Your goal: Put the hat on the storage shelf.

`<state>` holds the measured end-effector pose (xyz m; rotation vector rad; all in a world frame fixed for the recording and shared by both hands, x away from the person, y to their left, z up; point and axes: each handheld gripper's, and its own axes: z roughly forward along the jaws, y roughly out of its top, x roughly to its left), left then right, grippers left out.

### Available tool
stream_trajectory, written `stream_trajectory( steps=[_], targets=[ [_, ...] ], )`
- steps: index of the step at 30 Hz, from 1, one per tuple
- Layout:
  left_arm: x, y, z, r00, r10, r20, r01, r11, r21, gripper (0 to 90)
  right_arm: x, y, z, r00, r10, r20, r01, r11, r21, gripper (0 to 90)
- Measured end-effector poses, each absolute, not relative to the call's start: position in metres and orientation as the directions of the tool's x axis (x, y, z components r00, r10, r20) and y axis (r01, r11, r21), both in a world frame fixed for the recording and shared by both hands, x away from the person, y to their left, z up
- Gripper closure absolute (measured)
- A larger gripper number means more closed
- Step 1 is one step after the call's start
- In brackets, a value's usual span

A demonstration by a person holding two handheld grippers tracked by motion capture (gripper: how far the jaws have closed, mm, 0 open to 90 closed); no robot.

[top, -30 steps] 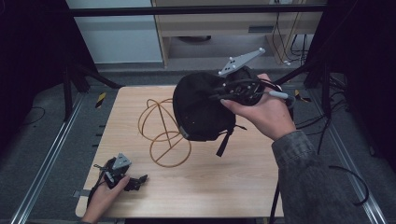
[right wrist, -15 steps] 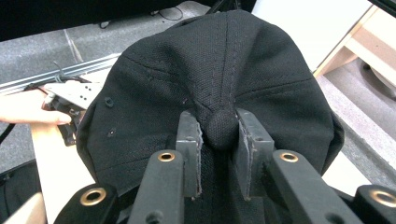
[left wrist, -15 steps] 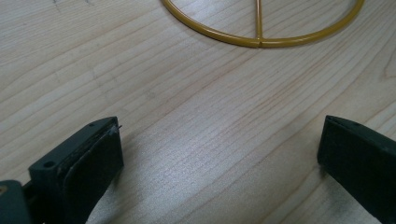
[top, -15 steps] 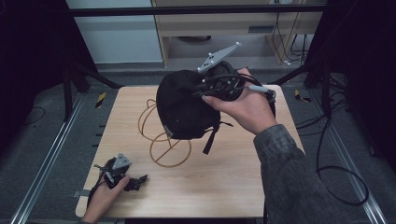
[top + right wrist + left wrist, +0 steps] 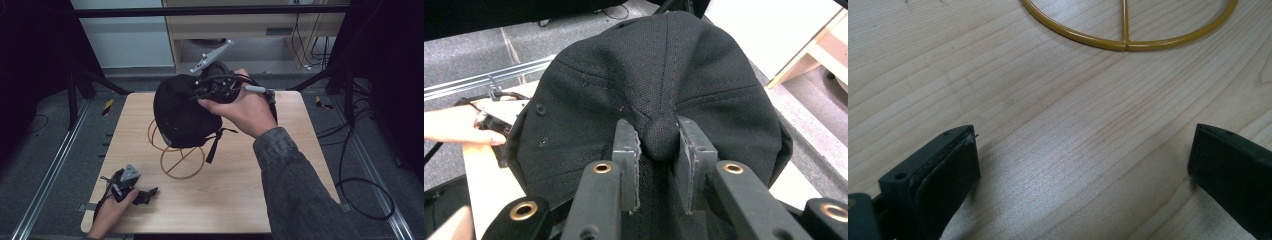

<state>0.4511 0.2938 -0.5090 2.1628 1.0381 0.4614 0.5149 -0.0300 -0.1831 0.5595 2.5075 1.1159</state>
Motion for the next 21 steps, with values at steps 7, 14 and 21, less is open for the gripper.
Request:
stream_trajectory(
  steps=[7,14,21],
  targets=[
    [0.451,0.294,-0.509,0.618,0.786,0.022,0.543,-0.447,0.711,0.0,0.525,-0.008,-0.184,-0.872,0.467,-0.147,0.218,0.64,0.737,73.4],
    [0.451,0.294,-0.509,0.62,0.784,0.024,0.542,-0.451,0.709,0.0,0.536,0.008,-0.186,-0.874,0.46,-0.155,0.231,0.674,0.702,73.4],
    [0.451,0.294,-0.509,0.619,0.785,0.021,0.544,-0.448,0.709,0.0,0.545,0.023,-0.192,-0.877,0.452,-0.162,0.243,0.71,0.661,73.3]
  ],
)
